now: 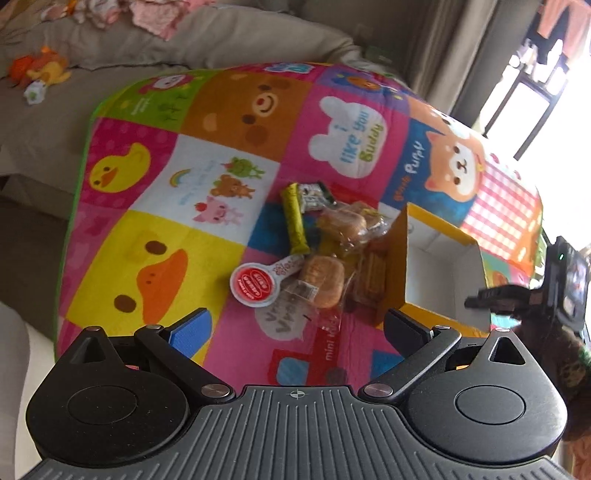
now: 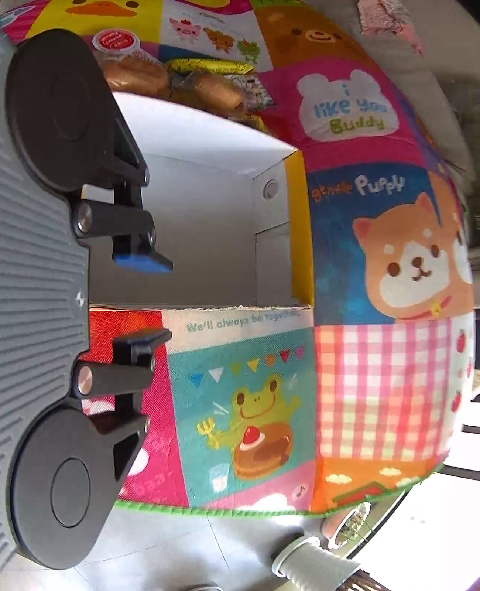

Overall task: Organize objects
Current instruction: 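Grasp the yellow box's side wall with the right gripper, then grasp a wrapped bread roll with the left gripper while the right gripper holds the box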

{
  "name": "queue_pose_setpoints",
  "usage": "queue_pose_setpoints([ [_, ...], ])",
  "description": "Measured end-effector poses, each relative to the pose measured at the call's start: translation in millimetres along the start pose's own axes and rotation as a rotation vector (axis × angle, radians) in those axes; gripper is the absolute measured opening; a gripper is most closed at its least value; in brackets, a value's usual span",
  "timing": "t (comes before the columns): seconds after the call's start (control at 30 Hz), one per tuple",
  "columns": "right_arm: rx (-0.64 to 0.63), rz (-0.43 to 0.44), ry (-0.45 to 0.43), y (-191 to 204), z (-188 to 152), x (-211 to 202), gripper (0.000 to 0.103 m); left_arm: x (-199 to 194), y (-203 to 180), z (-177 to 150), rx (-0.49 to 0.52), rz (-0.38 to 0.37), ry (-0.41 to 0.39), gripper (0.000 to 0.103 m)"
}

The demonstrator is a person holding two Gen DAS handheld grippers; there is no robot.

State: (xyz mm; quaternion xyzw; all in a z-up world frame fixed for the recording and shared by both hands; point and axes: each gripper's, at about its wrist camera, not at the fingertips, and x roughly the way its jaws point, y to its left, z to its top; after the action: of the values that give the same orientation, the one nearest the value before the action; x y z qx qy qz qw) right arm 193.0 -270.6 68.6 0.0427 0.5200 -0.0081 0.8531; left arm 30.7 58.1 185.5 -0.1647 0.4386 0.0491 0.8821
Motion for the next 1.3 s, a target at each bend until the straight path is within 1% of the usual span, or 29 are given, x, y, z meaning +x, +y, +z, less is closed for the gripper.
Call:
queue_pose_setpoints([
  [0.03, -0.013, -0.012, 0.045, 1.3, 0.2, 12.8, 0.004, -3.7, -4.4, 2.2, -0.024, 0.017, 0.002, 0.102],
  [0.07, -0.009, 0.006, 0.074, -0.9, -1.6, 17.4, 0.004, -4.4, -10.6, 4.2, -0.033, 0.024, 0.013, 0.102],
  [0.13, -0.016, 0.049, 0.097, -8.0, -6.1, 15.0, 0.004, -1.6, -29.3, 9.0, 0.01, 0.052, 0.038, 0.102],
  [0.2, -0.04, 0.059, 0.115, -13.7, -9.7, 13.9, 0.004, -2.2, -47.1, 17.9, 0.033, 0.083, 0.04, 0.102],
  [0.27, -0.016, 0.088, 0.15, -22.5, -11.4, 13.7, 0.004, -7.0, -61.4, 29.7, 0.034, 0.085, 0.026, 0.102],
  [0.37, 0.056, 0.127, 0.185, -34.1, -14.9, 11.6, 0.004, -7.0, -80.6, 44.0, 0.109, 0.115, 0.015, 0.102],
  [0.47, 0.121, 0.126, 0.201, -37.0, -14.5, 14.7, 0.004, 5.9, -84.6, 48.9, 0.191, 0.168, 0.043, 0.102],
  [0.57, 0.152, 0.084, 0.177, -35.8, -12.4, 15.6, 0.005, 19.6, -79.2, 51.4, 0.242, 0.194, 0.058, 0.102],
  [0.63, 0.159, 0.054, 0.156, -36.5, -10.8, 15.9, 0.005, 33.3, -72.2, 52.0, 0.292, 0.192, 0.074, 0.102],
  [0.7, 0.162, 0.057, 0.15, -37.2, -10.4, 16.2, 0.005, 51.8, -68.7, 51.4, 0.376, 0.193, 0.102, 0.102],
  [0.8, 0.182, 0.058, 0.145, -36.1, -10.6, 15.9, 0.006, 83.7, -65.8, 50.1, 0.465, 0.141, 0.136, 0.102],
  [0.93, 0.207, 0.018, 0.125, -28.8, -12.3, 12.5, 0.006, 142.1, -72.4, 46.2, 0.494, 0.042, 0.219, 0.102],
  [0.97, 0.215, 0.007, 0.119, -27.9, -14.4, 13.6, 0.006, 159.0, -75.9, 43.7, 0.512, 0.045, 0.241, 0.102],
  [1.0, 0.219, -0.009, 0.132, -26.4, -17.2, 17.3, 0.006, 175.0, -77.9, 41.2, 0.523, 0.056, 0.266, 0.102],
  [1.03, 0.218, -0.028, 0.155, -23.8, -20.7, 20.9, 0.006, 189.3, -78.0, 39.4, 0.517, 0.07, 0.297, 0.099],
  [1.07, 0.209, -0.037, 0.169, -21.4, -23.8, 22.5, 0.006, 201.0, -76.0, 39.3, 0.493, 0.073, 0.329, 0.088],
  [1.1, 0.192, -0.04, 0.175, -18.7, -26.7, 22.6, 0.006, 208.0, -73.5, 40.0, 0.466, 0.062, 0.352, 0.085],
  [1.17, 0.183, -0.053, 0.183, -16.1, -28.9, 21.1, 0.006, 214.8, -72.5, 41.3, 0.427, 0.03, 0.37, 0.084],
  [1.27, 0.182, -0.043, 0.184, -15.5, -27.5, 18.4, 0.006, 222.7, -80.2, 38.9, 0.47, 0.027, 0.37, 0.085],
  [1.3, 0.179, -0.039, 0.19, -15.3, -26.4, 19.1, 0.006, 224.5, -82.8, 38.8, 0.47, 0.028, 0.376, 0.085],
])
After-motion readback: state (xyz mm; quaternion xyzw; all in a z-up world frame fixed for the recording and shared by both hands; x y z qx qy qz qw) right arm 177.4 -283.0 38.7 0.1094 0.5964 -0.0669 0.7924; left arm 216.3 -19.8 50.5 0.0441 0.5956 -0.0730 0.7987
